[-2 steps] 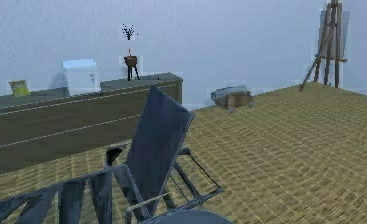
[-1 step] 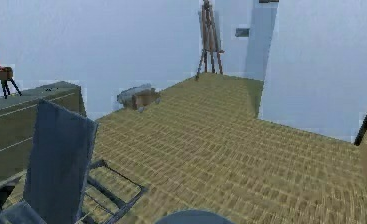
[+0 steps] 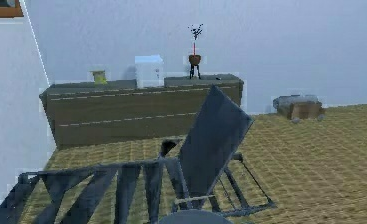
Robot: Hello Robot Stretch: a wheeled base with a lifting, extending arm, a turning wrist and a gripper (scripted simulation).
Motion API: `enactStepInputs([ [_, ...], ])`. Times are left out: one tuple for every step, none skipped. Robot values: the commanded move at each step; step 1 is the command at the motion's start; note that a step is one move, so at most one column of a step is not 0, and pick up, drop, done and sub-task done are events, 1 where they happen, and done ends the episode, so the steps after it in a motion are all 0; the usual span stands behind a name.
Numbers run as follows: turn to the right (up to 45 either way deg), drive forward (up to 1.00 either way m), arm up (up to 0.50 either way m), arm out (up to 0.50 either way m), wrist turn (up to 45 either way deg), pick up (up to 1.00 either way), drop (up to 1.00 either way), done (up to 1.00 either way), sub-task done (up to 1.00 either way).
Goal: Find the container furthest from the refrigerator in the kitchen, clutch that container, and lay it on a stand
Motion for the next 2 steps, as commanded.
enactStepInputs([
  [-45.0,0.00,0.00,0.00,0.0,0.00,0.00,0.00,0.00],
  [-30.0,0.00,0.00,0.00,0.0,0.00,0.00,0.00,0.00],
])
